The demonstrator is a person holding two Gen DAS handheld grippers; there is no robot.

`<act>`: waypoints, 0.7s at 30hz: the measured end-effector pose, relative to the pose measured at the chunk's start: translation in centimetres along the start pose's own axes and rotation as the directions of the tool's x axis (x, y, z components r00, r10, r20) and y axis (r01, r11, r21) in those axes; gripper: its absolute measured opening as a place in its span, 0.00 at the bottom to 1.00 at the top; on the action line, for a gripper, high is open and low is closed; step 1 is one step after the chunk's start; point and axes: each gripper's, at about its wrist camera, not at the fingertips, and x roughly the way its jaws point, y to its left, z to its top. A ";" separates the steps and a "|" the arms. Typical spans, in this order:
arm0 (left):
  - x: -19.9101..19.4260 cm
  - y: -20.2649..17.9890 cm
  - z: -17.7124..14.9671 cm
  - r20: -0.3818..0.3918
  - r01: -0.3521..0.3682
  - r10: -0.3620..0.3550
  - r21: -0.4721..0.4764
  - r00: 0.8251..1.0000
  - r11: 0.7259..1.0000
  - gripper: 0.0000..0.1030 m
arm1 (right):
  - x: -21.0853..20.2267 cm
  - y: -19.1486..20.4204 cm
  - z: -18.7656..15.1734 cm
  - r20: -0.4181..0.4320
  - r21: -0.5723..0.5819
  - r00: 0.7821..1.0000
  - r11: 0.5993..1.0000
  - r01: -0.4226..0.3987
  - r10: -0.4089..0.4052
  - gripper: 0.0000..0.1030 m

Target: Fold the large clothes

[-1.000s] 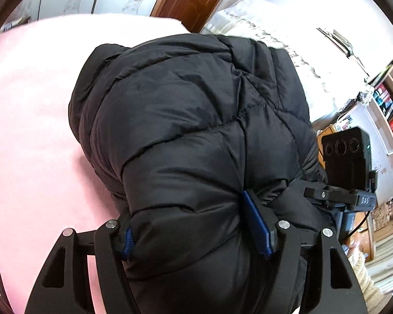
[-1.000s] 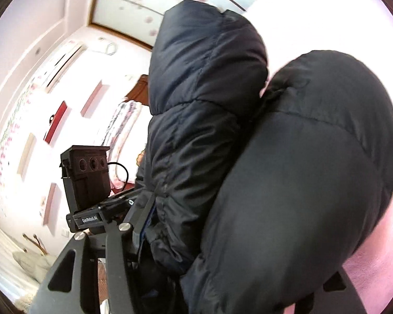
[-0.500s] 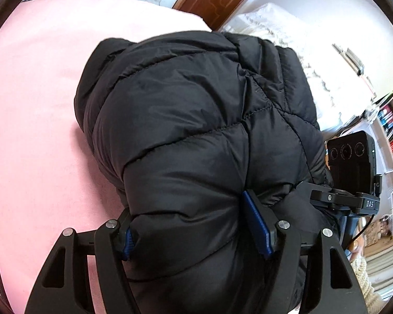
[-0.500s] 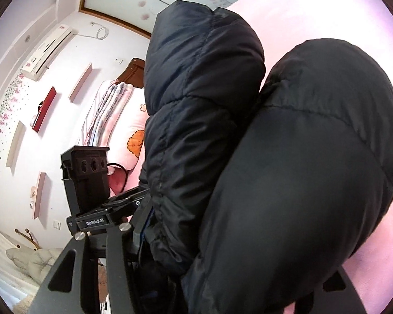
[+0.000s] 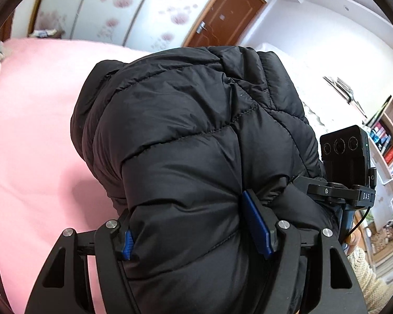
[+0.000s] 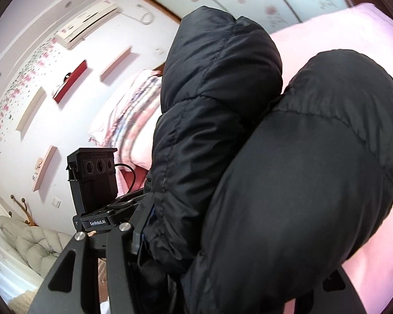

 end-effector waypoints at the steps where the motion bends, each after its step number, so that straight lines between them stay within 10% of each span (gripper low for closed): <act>1: -0.7 1.6 0.7 0.006 -0.014 0.014 0.001 1.000 1.000 0.66 | 1.2 0.2 0.6 -0.001 -0.007 1.000 1.000 -0.010 0.010 0.53; 13: -0.3 22.9 6.6 0.019 -0.134 0.135 -0.057 0.991 0.989 0.67 | 23.7 0.5 6.8 -0.020 -0.038 1.000 0.999 -0.019 0.018 0.53; 21: 0.8 34.3 0.7 -0.009 -0.278 0.282 -0.201 0.959 0.939 0.83 | 36.3 -3.6 5.5 -0.043 0.069 0.998 0.996 -0.052 0.055 0.54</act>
